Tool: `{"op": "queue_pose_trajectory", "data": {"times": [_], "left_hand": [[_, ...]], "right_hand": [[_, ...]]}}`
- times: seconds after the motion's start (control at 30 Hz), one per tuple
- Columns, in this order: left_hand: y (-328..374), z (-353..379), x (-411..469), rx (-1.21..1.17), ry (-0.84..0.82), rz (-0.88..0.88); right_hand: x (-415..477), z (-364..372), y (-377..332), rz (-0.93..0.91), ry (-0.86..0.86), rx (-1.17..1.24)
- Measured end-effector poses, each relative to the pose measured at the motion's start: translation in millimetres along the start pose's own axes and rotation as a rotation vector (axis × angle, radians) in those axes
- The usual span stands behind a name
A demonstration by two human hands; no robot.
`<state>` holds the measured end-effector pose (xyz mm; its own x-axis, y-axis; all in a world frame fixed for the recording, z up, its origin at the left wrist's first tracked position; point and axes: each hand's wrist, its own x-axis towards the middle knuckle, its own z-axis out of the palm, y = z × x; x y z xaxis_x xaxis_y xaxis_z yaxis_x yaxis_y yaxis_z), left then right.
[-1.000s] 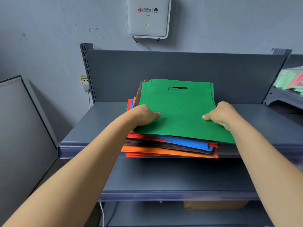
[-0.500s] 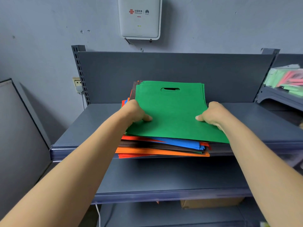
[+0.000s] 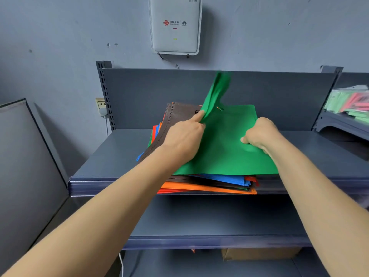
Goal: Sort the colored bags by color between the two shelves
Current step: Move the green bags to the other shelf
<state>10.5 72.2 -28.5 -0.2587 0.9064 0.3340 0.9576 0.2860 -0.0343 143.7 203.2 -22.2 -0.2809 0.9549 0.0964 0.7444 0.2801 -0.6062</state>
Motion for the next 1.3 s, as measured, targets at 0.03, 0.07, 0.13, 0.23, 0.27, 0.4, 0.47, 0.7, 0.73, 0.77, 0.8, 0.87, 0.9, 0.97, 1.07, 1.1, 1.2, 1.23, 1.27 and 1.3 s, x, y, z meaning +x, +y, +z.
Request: {"op": "queue_pose_trajectory", "data": {"times": [0.03, 0.07, 0.13, 0.23, 0.27, 0.4, 0.47, 0.7, 0.73, 0.77, 0.8, 0.87, 0.9, 0.97, 1.07, 1.1, 1.2, 1.23, 1.27, 1.3], "left_hand": [[2.2, -1.5, -1.1, 0.029, -0.02, 0.02], [3.8, -1.8, -2.0, 0.054, -0.035, 0.035], [5.1, -1.5, -4.4, 0.083, -0.042, 0.048], [0.5, -2.9, -9.8, 0.063, 0.018, 0.008], [-3.3, -4.6, -12.9, 0.047, 0.051, -0.018], [-21.3, -13.6, -25.5, -0.055, 0.163, -0.175], [-32.7, -17.4, -35.3, -0.107, 0.216, -0.266], [-73.7, -31.3, -78.2, -0.22, 0.418, -0.44], [-76.5, -35.1, -84.6, -0.233, 0.435, -0.458], [-78.8, -38.4, -91.4, -0.251, 0.449, -0.474], [-80.6, -40.9, -98.2, -0.271, 0.462, -0.486], [-83.8, -44.4, -111.1, -0.307, 0.482, -0.494], [-84.5, -46.1, -116.9, -0.326, 0.487, -0.496], [-85.3, -49.1, -125.4, -0.359, 0.493, -0.505], [-83.9, -55.0, -128.7, -0.382, 0.509, -0.5], [-82.7, -57.0, -128.5, -0.392, 0.518, -0.495], [-77.5, -61.7, -125.2, -0.403, 0.552, -0.471], [-75.0, -62.6, -122.7, -0.405, 0.562, -0.467], [-72.4, -63.2, -119.5, -0.406, 0.57, -0.464], [-69.4, -63.3, -115.6, -0.406, 0.577, -0.463]], "right_hand": [[-1.0, 0.1, -2.0, -0.002, 0.006, 0.009], [-2.6, 0.1, -3.8, -0.001, 0.012, 0.019], [-6.8, -0.8, -6.5, 0.01, 0.023, 0.051], [-13.5, -3.2, -9.5, 0.02, 0.036, 0.116], [-17.5, -4.0, -11.5, 0.017, 0.037, 0.14], [-31.4, -4.4, -23.9, -0.055, 0.082, 0.197], [-40.5, -2.1, -33.1, -0.133, 0.121, 0.17], [-83.7, 13.3, -71.6, -0.366, 0.213, 0.255], [-90.6, 15.5, -76.3, -0.39, 0.234, 0.276], [-97.1, 18.1, -80.5, -0.406, 0.252, 0.289], [-103.6, 20.8, -84.5, -0.425, 0.265, 0.301], [-114.4, 26.4, -91.2, -0.467, 0.273, 0.353], [-119.1, 28.6, -93.7, -0.479, 0.27, 0.377], [-128.4, 30.1, -96.9, -0.486, 0.265, 0.386], [-137.6, 24.5, -98.1, -0.499, 0.295, 0.362], [-138.8, 21.4, -98.1, -0.496, 0.307, 0.347], [-137.2, 11.2, -97.0, -0.514, 0.34, 0.347], [-134.5, 8.5, -96.2, -0.535, 0.351, 0.361], [-131.2, 5.9, -95.1, -0.554, 0.362, 0.374], [-126.2, 4.2, -93.6, -0.568, 0.37, 0.385]]}}
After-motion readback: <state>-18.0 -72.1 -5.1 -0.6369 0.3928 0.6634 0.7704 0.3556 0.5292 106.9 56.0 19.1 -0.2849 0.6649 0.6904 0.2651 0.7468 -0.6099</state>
